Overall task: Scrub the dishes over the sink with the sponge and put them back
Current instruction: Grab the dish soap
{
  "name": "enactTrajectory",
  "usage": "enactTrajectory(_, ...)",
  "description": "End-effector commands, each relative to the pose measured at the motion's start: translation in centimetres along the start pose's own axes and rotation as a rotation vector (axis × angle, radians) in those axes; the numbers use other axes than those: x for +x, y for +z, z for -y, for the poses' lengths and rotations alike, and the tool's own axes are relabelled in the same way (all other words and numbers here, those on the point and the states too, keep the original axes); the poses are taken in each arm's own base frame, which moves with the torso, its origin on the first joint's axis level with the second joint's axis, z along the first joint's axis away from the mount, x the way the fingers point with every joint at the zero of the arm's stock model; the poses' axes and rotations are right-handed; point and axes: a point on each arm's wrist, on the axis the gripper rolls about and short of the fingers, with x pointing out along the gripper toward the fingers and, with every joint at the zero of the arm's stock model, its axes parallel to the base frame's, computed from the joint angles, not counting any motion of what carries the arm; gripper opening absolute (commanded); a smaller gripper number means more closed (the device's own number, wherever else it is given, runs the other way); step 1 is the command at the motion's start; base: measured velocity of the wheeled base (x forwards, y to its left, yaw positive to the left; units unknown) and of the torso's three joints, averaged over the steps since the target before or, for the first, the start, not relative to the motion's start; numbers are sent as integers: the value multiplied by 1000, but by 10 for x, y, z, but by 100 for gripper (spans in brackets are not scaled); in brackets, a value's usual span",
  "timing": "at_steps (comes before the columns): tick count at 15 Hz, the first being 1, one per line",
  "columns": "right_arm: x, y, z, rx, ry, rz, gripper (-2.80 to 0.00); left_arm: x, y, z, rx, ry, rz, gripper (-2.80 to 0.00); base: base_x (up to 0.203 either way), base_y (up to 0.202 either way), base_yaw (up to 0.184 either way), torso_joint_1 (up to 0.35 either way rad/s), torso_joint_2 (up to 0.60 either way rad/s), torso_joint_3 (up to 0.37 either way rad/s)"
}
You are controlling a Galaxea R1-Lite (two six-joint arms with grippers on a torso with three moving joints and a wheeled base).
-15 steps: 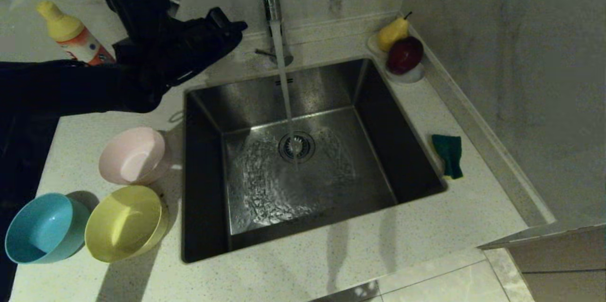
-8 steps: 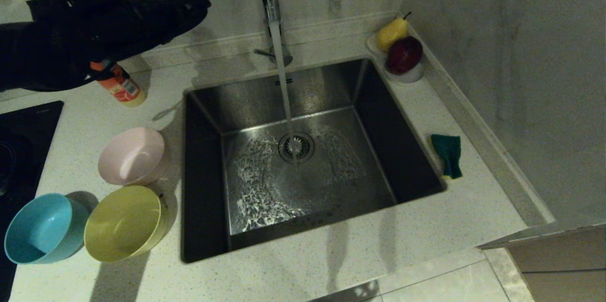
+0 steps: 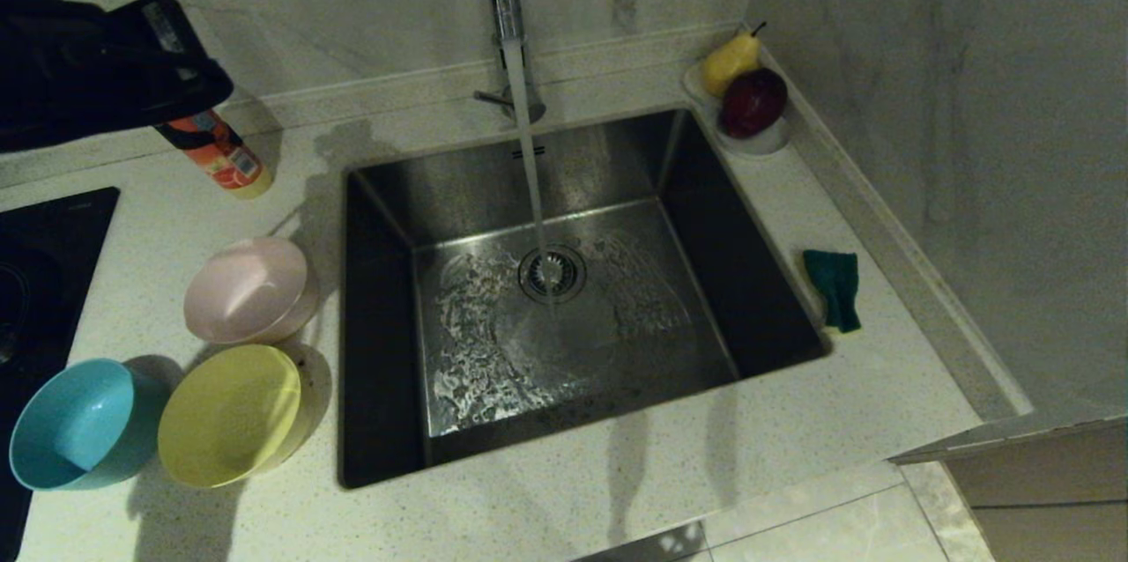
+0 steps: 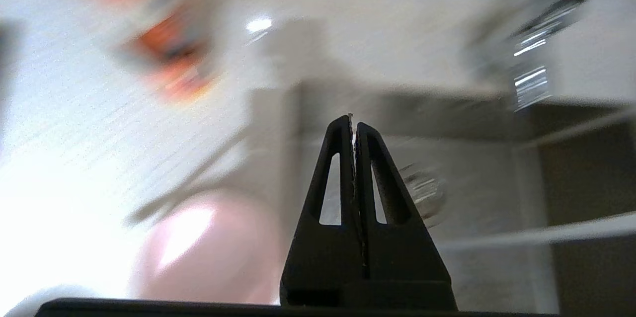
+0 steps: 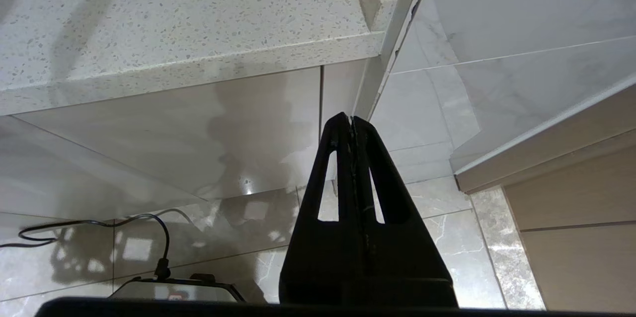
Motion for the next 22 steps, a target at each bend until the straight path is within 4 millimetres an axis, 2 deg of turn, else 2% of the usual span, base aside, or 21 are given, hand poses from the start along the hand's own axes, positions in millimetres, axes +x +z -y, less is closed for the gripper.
enactTrajectory(1,0,0,0,0,1,1,-280,-47,-6,-17,-1,78,29,-280,0,0,0,0,0,0)
enactTrajectory(3,0,0,0,0,1,1,-280,-76,-16,-29,-1,112,39,-280,0,0,0,0,0,0)
enactTrajectory(4,0,0,0,0,1,1,-280,-84,-26,-35,5,148,28,-280,0,0,0,0,0,0)
enactTrajectory(7,0,0,0,0,1,1,-280,-95,-52,-49,-13,307,17,-280,0,0,0,0,0,0)
enactTrajectory(9,0,0,0,-1,1,1,-280,-84,-58,-51,-53,397,13,-280,0,0,0,0,0,0)
enactTrajectory(14,0,0,0,0,1,1,-280,-22,-81,-64,-47,587,-87,-280,0,0,0,0,0,0)
enactTrajectory(15,0,0,0,0,1,1,-280,-10,-83,-68,-43,614,-100,0,0,0,0,0,0,0)
enactTrajectory(18,0,0,0,0,1,1,-280,2,-70,-67,-53,619,-67,0,0,0,0,0,0,0)
enactTrajectory(22,0,0,0,0,1,1,-280,14,-74,-66,-57,549,-58,0,0,0,0,0,0,0)
